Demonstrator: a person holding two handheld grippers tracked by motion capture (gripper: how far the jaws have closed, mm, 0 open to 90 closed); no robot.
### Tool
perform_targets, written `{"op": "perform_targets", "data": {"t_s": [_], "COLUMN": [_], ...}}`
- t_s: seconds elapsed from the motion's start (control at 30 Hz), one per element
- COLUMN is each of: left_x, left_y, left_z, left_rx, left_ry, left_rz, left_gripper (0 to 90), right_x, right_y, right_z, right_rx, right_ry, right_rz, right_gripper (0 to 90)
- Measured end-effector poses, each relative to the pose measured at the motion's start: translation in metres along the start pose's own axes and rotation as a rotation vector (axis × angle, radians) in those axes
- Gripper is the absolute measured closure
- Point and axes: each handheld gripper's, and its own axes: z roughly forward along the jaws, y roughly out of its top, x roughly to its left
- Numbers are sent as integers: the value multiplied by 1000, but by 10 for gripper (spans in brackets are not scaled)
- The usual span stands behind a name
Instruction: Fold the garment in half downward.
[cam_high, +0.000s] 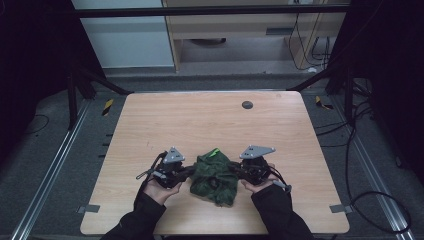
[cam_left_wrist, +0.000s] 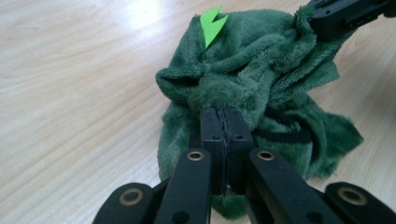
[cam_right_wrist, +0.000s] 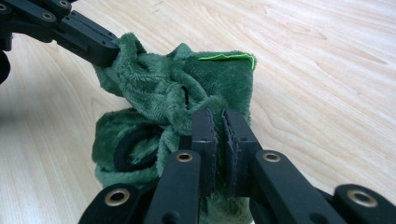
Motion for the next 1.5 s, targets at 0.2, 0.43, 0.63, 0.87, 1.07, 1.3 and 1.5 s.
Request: {"op": "perform_targets", "data": {"t_s": [0.2, 0.43, 0.63, 0.87, 1.07, 1.3, 1.5], "left_x": [-4, -7, -9, -12, -15, -17, -18], "left_y": [-4, -10, -14, -19, -23, -29, -32], "left_z": [-2, -1, -1, -2, -2, -1, 3], "left_rx": [8, 30, 38, 52, 62, 79, 101], "left_ry": [-9, -16, -24, -27, -34, -39, -47], "left_rz": [5, 7, 8, 5, 3, 2, -3], "left_gripper": [894, 894, 894, 894, 894, 894, 893], "right_x": [4, 8, 11, 14, 17, 21, 22], "right_y": [-5, -11, -16, -21, -24, -31, -37], "right_z": [-2, -4, -4, -5, -6, -4, -2], "right_rx": [2, 1, 9, 19, 29, 50, 68], "right_ry": [14, 23, 35, 50, 66, 82, 92], "right_rz": [1, 4, 21, 31, 40, 51, 64], "right_gripper": [835, 829, 825, 828, 827, 822, 820]}}
